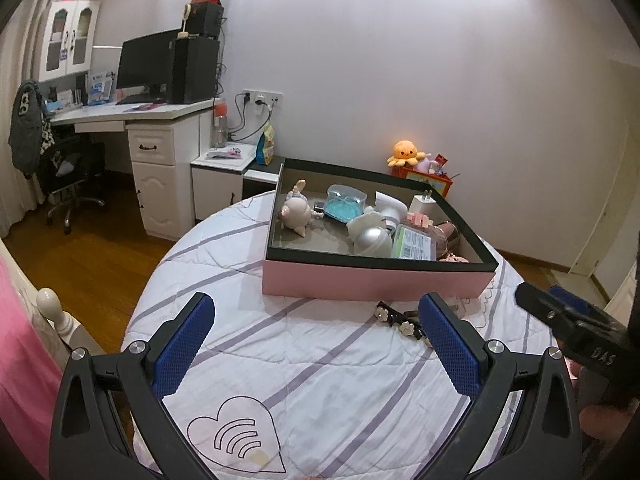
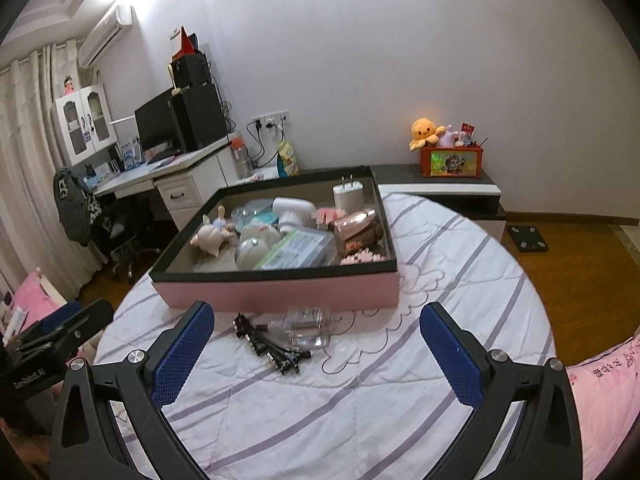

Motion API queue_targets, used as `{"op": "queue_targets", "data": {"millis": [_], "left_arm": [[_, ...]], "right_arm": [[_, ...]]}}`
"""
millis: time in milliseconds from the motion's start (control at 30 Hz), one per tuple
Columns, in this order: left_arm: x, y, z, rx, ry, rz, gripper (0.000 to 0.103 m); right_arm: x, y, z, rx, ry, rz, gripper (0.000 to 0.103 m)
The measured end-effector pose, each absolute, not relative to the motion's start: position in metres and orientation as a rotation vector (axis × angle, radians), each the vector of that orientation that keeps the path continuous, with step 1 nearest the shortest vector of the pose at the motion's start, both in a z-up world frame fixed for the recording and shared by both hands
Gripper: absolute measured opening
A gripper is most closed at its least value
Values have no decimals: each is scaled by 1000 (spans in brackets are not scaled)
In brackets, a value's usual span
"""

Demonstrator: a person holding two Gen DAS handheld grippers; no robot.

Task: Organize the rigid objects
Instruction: 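Withdraw both tools from the box back over the bed, then grasp the black hair clip with the left tool while the right tool grasps the glass bottle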

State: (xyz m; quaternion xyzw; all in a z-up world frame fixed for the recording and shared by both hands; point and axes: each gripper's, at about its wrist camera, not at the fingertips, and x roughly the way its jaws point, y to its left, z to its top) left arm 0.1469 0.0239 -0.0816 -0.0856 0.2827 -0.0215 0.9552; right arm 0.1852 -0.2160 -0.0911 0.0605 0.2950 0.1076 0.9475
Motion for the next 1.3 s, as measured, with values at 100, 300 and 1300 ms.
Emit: {"op": "queue_targets", "data": {"millis": [100,300,1300], "left_arm": [[148,21,-83,-167,575,-47,103],[148,17,-91,-146,581,-41,103],[165,4,-134,-117,680,-62,103]], "right_arm": [[188,-215,-97,117,614,218,103],[190,-211,-107,92,644,213,103],[257,-188,-156,35,837,273,63]]}}
